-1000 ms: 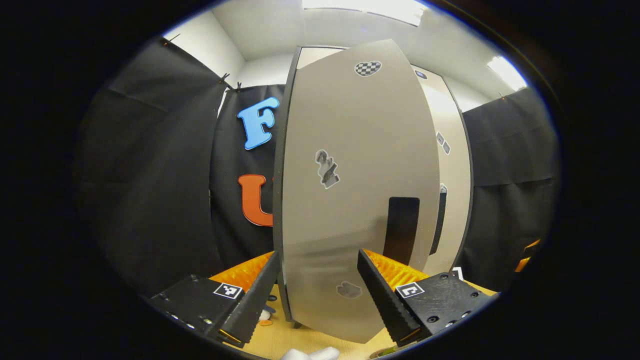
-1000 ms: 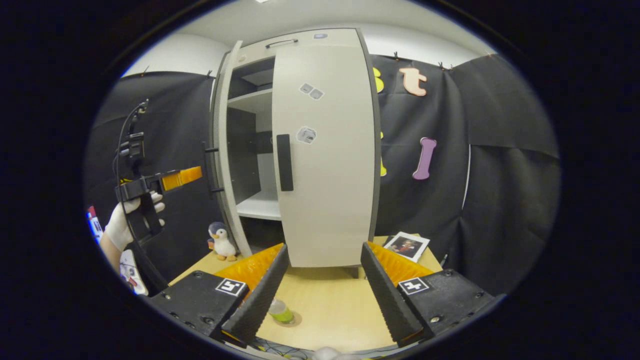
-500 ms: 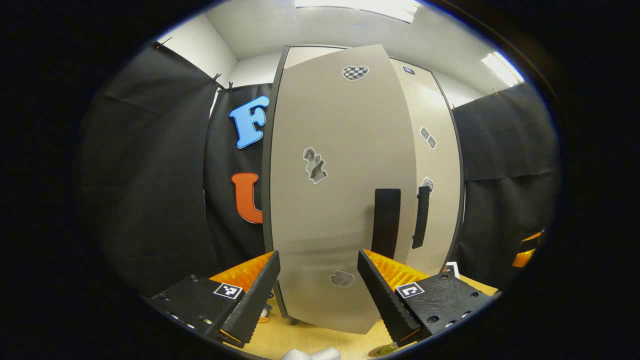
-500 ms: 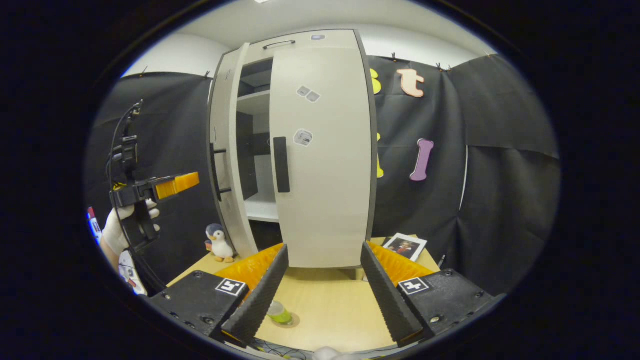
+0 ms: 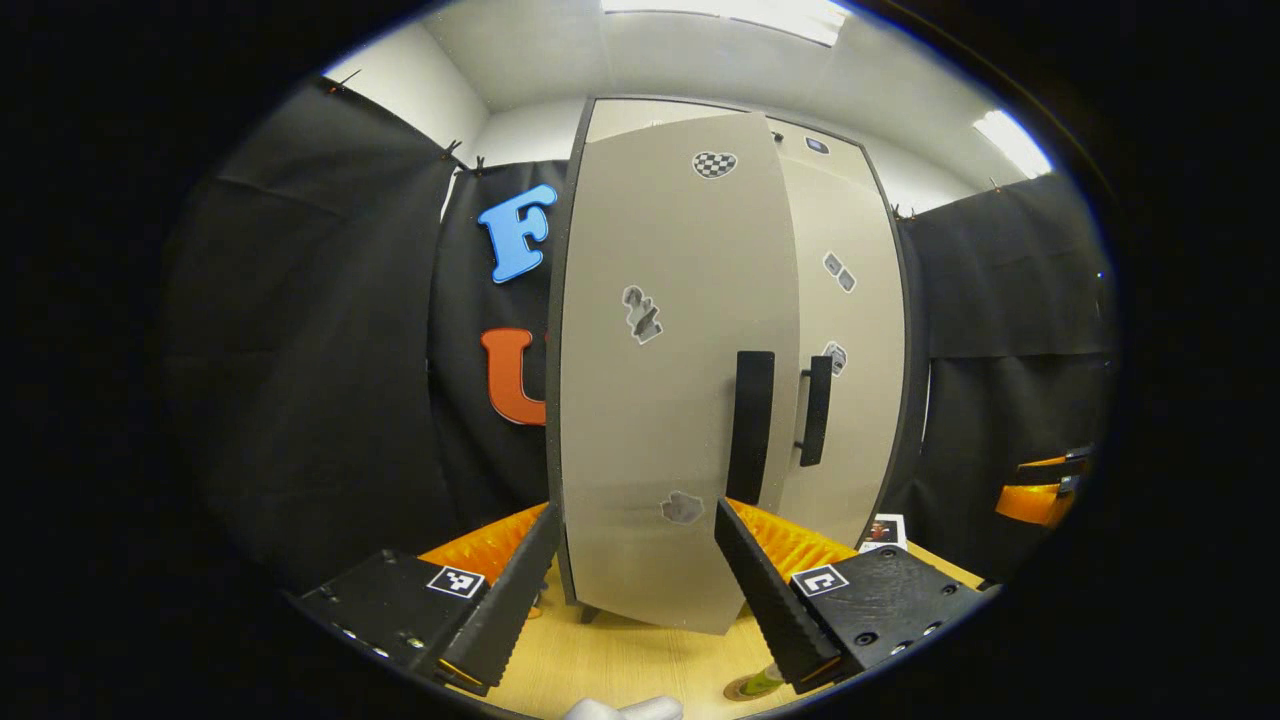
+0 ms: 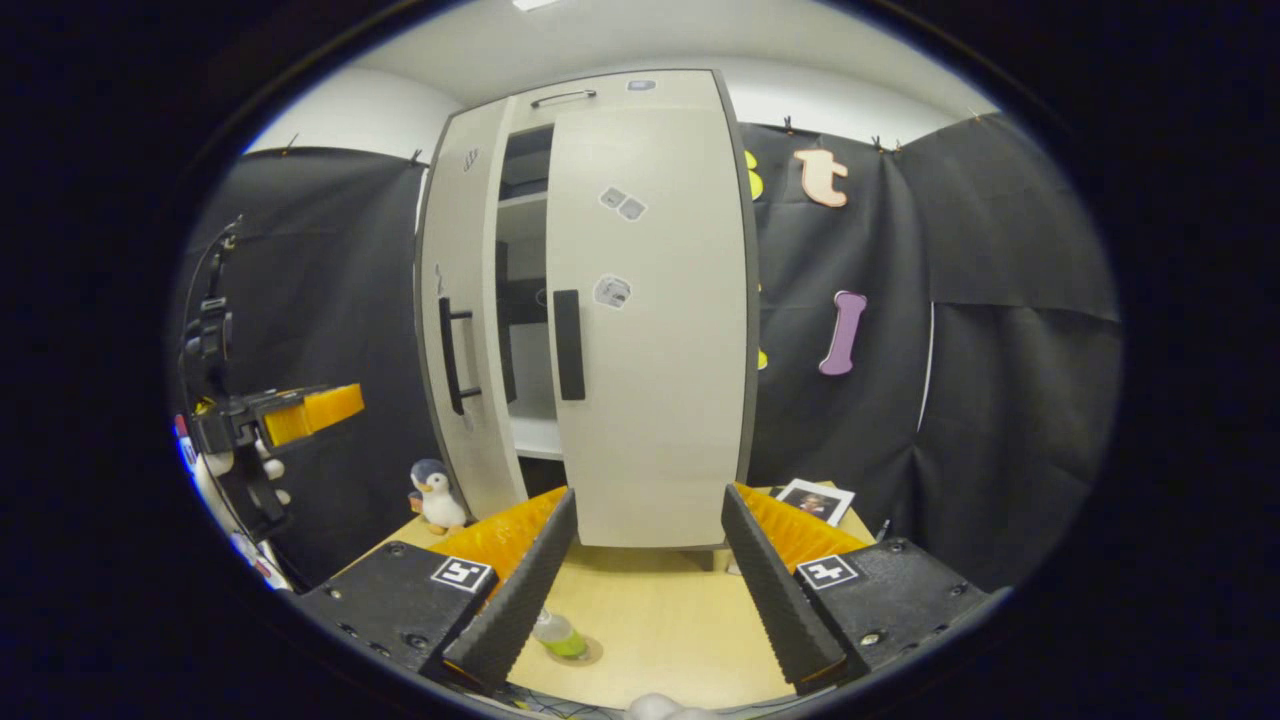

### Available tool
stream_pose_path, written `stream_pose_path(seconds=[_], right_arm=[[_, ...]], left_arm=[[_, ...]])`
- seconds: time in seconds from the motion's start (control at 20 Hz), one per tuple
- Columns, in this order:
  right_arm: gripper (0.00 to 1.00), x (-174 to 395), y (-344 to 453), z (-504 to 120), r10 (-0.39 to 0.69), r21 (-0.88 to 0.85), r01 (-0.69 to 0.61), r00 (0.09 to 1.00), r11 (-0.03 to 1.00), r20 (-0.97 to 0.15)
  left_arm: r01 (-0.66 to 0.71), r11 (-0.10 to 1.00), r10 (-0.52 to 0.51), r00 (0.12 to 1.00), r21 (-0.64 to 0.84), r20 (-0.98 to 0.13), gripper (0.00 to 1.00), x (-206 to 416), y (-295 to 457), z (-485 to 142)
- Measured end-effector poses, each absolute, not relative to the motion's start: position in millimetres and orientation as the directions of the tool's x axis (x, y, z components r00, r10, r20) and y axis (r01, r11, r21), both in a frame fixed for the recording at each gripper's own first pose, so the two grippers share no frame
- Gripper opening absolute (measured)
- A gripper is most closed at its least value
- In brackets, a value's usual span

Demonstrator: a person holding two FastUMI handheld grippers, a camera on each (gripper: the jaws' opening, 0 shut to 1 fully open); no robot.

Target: Grasp the bottle in the cabinet with the left hand and place it on the coaster, then close the right door with the right hand and the left door with the left hand.

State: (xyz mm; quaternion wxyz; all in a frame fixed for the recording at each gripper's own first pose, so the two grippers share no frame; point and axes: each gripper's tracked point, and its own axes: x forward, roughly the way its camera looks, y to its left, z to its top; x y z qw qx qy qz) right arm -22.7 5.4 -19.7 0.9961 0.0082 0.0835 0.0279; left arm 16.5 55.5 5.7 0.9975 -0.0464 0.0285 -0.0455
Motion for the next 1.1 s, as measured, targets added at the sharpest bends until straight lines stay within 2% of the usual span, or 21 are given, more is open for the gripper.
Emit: stream_pose_path(seconds=[0.05, 0.1, 0.4, 0.8, 1.05, 1.1], right_arm=[[0.96, -23, 6, -19, 0.055, 0.022, -0.052, 0.986, 0.998, -0.160], [0.94, -22, 7, -18, 0.051, 0.023, -0.048, 0.987, 0.999, -0.155], [0.94, -21, 9, -13, 0.022, 0.027, -0.019, 0.991, 0.999, -0.132], [0.96, -21, 14, -4, 0.000, 0.012, 0.001, 0.996, 1.000, -0.091], [0.96, -21, 18, -9, -0.002, 0.006, 0.003, 0.996, 1.000, -0.094], [0.94, -21, 18, -9, -0.003, 0.006, 0.003, 0.996, 1.000, -0.094]], left_arm=[[0.080, 0.991, -0.087, 0.994, -0.105, -0.061, 0.93, 11, 56, 2], [0.075, 0.991, -0.083, 0.994, -0.110, -0.069, 0.95, 6, 56, -1], [0.037, 0.998, -0.041, 0.997, -0.057, -0.062, 0.95, -15, 55, -9], [0.085, 0.995, -0.088, 0.994, -0.050, -0.058, 0.94, -28, 26, -11], [0.074, 0.996, -0.076, 0.996, -0.043, -0.043, 0.94, -30, 30, -6], [0.067, 0.997, -0.069, 0.997, -0.039, -0.041, 0.94, -29, 33, -5]])
